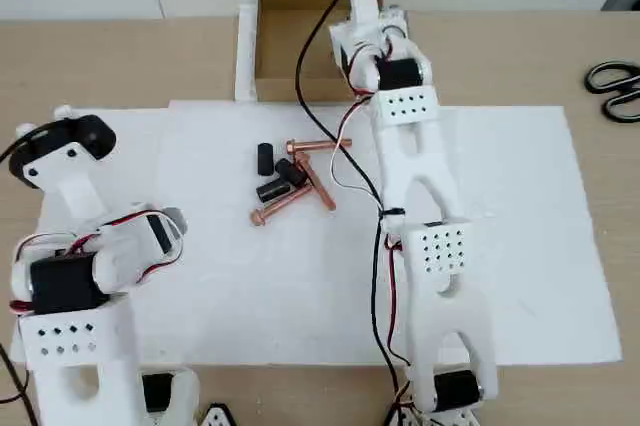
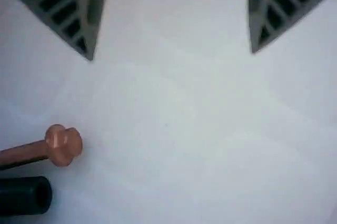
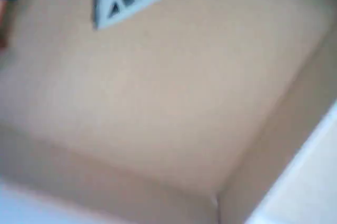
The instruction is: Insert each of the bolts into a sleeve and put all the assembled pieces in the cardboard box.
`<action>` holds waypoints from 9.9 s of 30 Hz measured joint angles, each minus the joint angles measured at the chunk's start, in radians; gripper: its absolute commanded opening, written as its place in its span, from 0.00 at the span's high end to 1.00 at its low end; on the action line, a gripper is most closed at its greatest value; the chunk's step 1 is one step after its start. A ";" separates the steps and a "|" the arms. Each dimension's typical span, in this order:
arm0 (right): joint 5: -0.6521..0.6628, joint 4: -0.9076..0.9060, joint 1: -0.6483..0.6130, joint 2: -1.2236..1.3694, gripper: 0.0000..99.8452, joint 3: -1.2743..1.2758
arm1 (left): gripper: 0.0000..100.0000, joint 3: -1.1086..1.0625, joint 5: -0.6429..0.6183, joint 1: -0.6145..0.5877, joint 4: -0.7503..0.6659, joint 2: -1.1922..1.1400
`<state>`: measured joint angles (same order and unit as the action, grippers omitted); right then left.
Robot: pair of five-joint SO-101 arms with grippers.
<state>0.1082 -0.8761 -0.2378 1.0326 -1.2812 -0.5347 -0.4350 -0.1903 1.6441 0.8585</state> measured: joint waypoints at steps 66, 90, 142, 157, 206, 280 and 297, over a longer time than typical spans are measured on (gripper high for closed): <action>0.003 -0.732 -0.078 -0.895 0.71 1.172 | 0.82 -0.390 -0.020 0.245 -0.700 -0.003; 0.006 -0.749 0.175 -1.036 0.71 1.154 | 0.82 0.399 -0.279 0.410 -0.480 -0.962; 0.006 -0.770 0.158 -1.140 0.71 1.154 | 0.82 0.420 -0.480 0.545 -0.718 -1.203; 0.006 -0.770 0.158 -1.140 0.71 1.154 | 0.82 0.425 -0.488 0.535 -0.690 -1.203; 0.006 -0.770 0.158 -1.140 0.71 1.154 | 1.00 0.956 -0.494 0.578 -0.281 -1.376; 0.006 -0.770 0.158 -1.140 0.71 1.154 | 0.88 0.446 0.302 0.133 -0.075 -1.177; 0.006 -0.770 0.158 -1.140 0.71 1.154 | 0.89 0.358 0.298 0.087 -0.161 -1.155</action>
<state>0.1143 -1.6464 -0.0798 -0.1074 -0.1274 -0.1772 -0.1373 -0.1028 1.4830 -0.2969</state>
